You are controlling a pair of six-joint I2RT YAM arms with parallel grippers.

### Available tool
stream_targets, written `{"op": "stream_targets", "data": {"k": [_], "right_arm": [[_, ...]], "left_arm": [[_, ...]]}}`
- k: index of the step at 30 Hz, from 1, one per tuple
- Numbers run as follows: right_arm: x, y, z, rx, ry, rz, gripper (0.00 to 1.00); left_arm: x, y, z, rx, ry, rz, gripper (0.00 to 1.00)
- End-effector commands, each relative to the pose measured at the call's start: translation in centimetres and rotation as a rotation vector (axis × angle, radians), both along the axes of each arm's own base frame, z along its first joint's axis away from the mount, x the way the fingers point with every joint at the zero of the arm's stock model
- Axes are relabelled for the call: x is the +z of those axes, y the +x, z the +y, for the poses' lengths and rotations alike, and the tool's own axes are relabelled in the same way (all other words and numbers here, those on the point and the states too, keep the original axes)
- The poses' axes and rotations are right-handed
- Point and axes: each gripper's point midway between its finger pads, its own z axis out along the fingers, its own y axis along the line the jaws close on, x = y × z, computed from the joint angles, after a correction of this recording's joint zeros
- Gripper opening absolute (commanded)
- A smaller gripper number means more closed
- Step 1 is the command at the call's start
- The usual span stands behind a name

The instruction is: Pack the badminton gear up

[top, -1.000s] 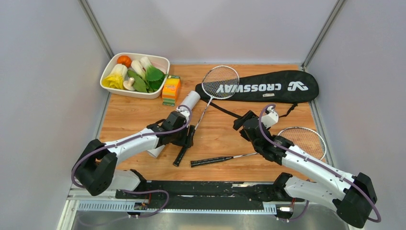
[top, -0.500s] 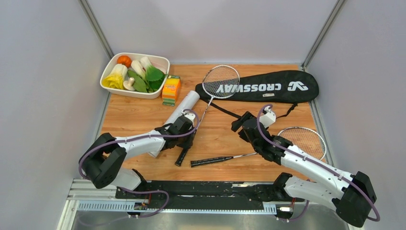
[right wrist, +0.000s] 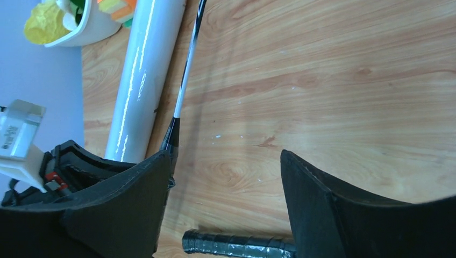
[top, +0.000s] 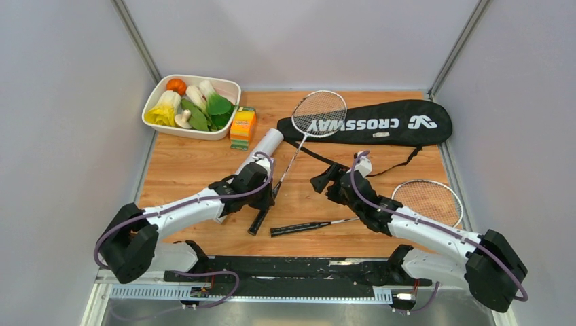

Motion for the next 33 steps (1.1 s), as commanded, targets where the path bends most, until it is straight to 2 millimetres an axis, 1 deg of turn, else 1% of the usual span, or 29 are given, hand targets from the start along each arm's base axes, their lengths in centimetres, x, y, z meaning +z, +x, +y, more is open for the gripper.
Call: {"op": "stream_targets", "data": {"k": [1, 4, 7, 11, 12, 16, 19, 21, 23, 27, 29, 31, 32, 33], "right_arm": [[2.9, 0.7, 3.7, 0.101, 0.195, -0.105, 0.76], [2.7, 0.5, 5.4, 0.152, 0.262, -0.092, 0.75], [2.7, 0.1, 7.5, 0.229, 0.333, -0.077, 0.73], [2.7, 0.0, 9.4, 0.3, 0.386, -0.076, 0.72], [2.7, 0.1, 9.7, 0.304, 0.393, -0.076, 0.72], [2.7, 0.4, 10.3, 0.305, 0.424, -0.074, 0.67], [2.9, 0.4, 10.7, 0.312, 0.435, -0.075, 0.63], [2.9, 0.4, 10.8, 0.312, 0.437, -0.073, 0.58], [3.0, 0.3, 10.7, 0.306, 0.447, -0.077, 0.51], [3.3, 0.3, 10.5, 0.295, 0.46, -0.08, 0.46], [3.5, 0.4, 10.4, 0.285, 0.463, -0.082, 0.41], [3.6, 0.3, 10.2, 0.276, 0.463, -0.081, 0.3], [3.8, 0.8, 9.8, 0.243, 0.46, -0.096, 0.23], [4.0, 0.9, 9.7, 0.232, 0.461, -0.103, 0.15]], "left_arm": [[6.0, 1.1, -3.5, -0.033, -0.215, -0.098, 0.0], [7.4, 1.0, -4.2, -0.047, -0.273, -0.116, 0.0], [8.6, 1.0, -5.0, -0.063, -0.333, -0.132, 0.0], [10.0, 0.8, -6.2, -0.096, -0.415, -0.153, 0.0], [10.1, 0.6, -6.3, -0.101, -0.422, -0.152, 0.0], [12.3, 0.5, -7.3, -0.133, -0.513, -0.206, 0.0], [13.1, 0.1, -7.6, -0.149, -0.556, -0.221, 0.0], [13.4, 0.0, -7.7, -0.156, -0.571, -0.23, 0.0], [13.7, -0.1, -7.8, -0.165, -0.585, -0.237, 0.0], [13.9, -0.3, -8.0, -0.169, -0.619, -0.243, 0.0], [14.0, -0.4, -8.0, -0.168, -0.631, -0.245, 0.0], [14.0, -0.5, -8.1, -0.171, -0.641, -0.243, 0.0], [14.2, -0.6, -8.2, -0.173, -0.652, -0.246, 0.0], [14.5, -0.6, -8.2, -0.175, -0.663, -0.253, 0.01]]}}
